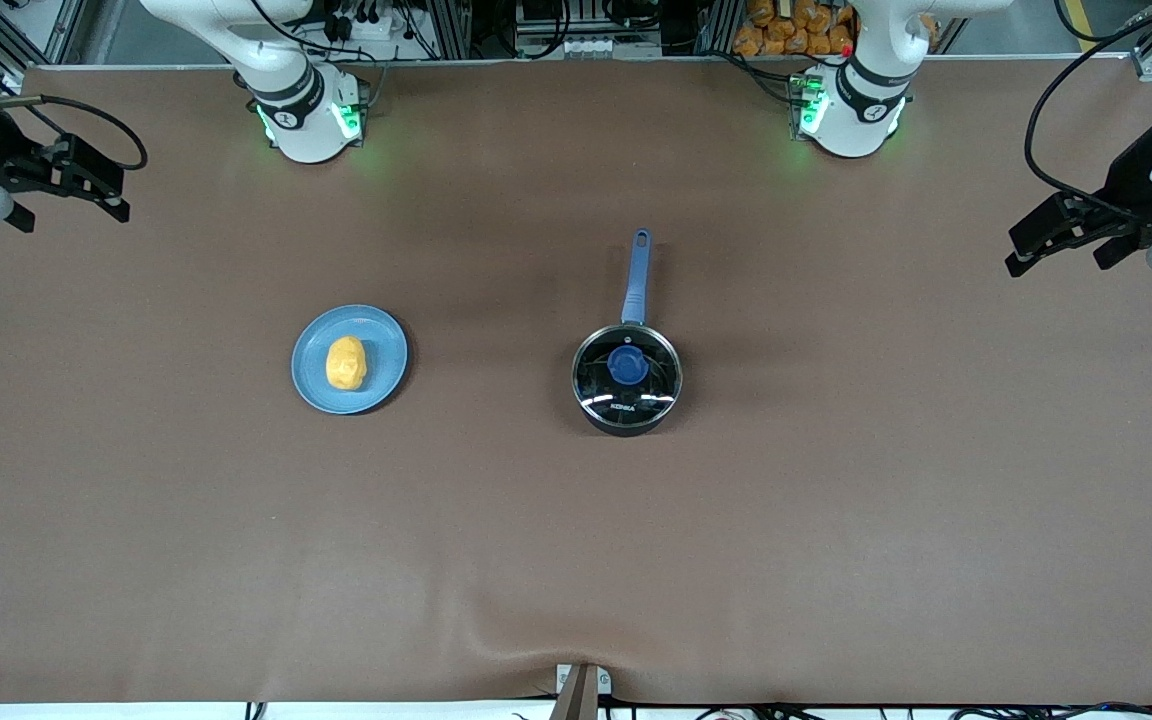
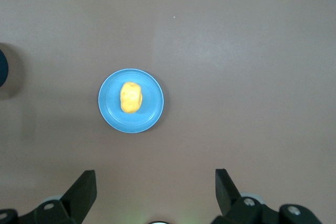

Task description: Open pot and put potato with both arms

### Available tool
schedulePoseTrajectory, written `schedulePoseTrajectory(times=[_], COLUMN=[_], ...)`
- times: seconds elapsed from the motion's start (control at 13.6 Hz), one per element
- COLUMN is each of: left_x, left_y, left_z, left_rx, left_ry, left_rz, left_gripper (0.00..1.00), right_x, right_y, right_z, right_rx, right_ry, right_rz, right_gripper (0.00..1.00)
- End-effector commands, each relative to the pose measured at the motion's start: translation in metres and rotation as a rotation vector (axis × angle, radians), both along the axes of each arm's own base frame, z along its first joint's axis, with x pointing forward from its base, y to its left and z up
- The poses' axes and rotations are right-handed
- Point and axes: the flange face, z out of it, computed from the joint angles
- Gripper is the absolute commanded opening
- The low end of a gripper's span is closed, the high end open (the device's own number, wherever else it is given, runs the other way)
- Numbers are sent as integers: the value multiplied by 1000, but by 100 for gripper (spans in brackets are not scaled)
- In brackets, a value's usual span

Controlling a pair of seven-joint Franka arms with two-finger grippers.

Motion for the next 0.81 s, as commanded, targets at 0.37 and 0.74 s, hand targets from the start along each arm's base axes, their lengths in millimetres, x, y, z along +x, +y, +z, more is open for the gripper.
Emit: schedulePoseTrajectory(times=[0.37,0.74], left_x=[-6,-8], left_y=[3,6], left_z=[4,-1], left_rx=[-8,-6], left_ry=[1,28], left_rz=[-12,-8], left_gripper=[100,100], right_x=[-3,-2], right_y=[-2,-2], right_z=[1,1], right_rx=[-7,-5], right_ry=[4,5], right_rz=[-1,-3], right_gripper=[100,100])
